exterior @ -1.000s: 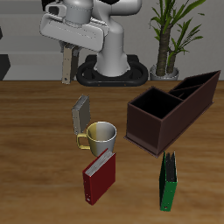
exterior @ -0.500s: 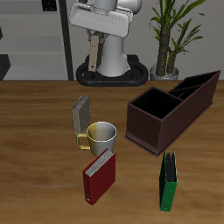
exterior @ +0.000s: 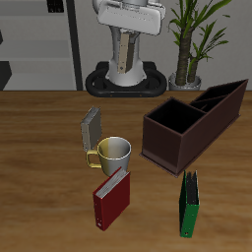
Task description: Place the right yellow book into the left desk caddy's front compartment
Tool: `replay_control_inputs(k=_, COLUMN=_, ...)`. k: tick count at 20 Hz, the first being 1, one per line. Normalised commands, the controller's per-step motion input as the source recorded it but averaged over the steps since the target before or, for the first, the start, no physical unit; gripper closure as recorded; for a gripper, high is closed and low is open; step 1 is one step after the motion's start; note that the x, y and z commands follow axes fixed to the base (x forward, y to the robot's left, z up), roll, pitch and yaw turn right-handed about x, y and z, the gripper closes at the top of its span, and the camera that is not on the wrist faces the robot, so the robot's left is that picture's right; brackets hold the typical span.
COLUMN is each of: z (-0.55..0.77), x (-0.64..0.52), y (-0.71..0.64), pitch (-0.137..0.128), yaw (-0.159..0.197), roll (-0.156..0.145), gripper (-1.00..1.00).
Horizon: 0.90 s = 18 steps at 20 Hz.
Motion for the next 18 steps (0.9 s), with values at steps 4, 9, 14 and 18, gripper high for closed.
replay_control_inputs(k=4, z=-0.08, x=-0.11, y=0.23, pitch=-0.002, yaw=-0.047, roll=0.020, gripper=1.00)
replay_control_inputs(k=9, z=-0.17, x=-0.16, y=0.33, pitch=0.001, yaw=-0.077, roll=0.042, gripper=1.00)
replay_control_inputs(k=14, z=-0.08, x=-0.03, y=0.16, pitch=0.013, yaw=-0.037, roll=0.009, gripper=1.00)
replay_control_inputs(k=18, z=-0.09, x=0.01, y=0.25, pitch=0.009, yaw=-0.060, roll=-0.035, gripper=1.00)
